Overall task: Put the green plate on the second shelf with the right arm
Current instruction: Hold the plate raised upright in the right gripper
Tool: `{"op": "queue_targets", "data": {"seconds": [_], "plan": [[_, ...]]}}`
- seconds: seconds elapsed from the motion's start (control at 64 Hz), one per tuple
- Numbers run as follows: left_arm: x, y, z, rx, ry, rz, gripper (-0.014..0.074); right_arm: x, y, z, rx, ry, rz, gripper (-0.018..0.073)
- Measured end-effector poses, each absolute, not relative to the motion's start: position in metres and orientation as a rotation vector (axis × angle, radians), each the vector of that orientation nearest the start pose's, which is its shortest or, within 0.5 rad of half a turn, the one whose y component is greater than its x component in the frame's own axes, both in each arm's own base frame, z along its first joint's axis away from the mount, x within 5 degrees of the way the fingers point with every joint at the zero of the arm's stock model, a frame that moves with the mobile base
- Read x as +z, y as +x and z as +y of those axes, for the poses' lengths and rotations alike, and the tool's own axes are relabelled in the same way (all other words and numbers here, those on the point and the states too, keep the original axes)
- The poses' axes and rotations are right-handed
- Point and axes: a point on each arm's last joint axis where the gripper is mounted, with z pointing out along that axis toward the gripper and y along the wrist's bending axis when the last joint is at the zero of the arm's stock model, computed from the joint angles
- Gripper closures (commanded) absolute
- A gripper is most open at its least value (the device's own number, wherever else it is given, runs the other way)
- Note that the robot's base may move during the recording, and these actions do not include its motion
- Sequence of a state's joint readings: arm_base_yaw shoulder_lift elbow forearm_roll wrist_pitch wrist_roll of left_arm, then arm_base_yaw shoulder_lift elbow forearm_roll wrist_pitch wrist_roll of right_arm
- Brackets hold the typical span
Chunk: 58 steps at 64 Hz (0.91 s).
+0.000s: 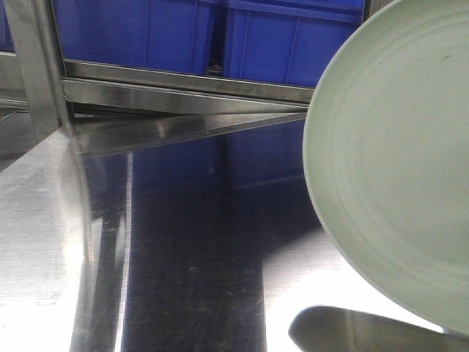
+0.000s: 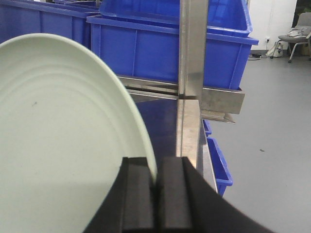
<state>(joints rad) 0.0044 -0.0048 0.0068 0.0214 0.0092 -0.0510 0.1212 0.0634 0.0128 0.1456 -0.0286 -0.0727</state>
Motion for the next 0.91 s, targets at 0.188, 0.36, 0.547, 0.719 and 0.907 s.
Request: {"op": "queue_targets", "data": {"seconds": [0.188, 0.36, 0.547, 0.719, 0.907], "plan": [[0.2103, 0.0561, 0.0003, -0.020, -0.026, 1.495, 0.0466, 0.2077, 0.0616, 0.0074, 0.147, -0.042, 1.532, 0.0508], [0.2103, 0.0561, 0.0003, -0.020, -0.026, 1.495, 0.0466, 0.2077, 0.0616, 0.0075, 0.174, -0.018, 1.534, 0.0508], [0.2103, 0.0561, 0.0003, -0.020, -0.026, 1.495, 0.0466, 0.2077, 0.0616, 0.0075, 0.178, -0.014, 1.534, 0.0508], [0.2103, 0.0561, 0.0003, -0.020, -0.026, 1.495, 0.0466, 0.2077, 0.0616, 0.0075, 0.172, -0.020, 1.534, 0.0508], [0.2103, 0.0561, 0.0003, -0.020, -0.026, 1.495, 0.0466, 0.2077, 0.0616, 0.0075, 0.173, -0.020, 1.534, 0.0508]]}}
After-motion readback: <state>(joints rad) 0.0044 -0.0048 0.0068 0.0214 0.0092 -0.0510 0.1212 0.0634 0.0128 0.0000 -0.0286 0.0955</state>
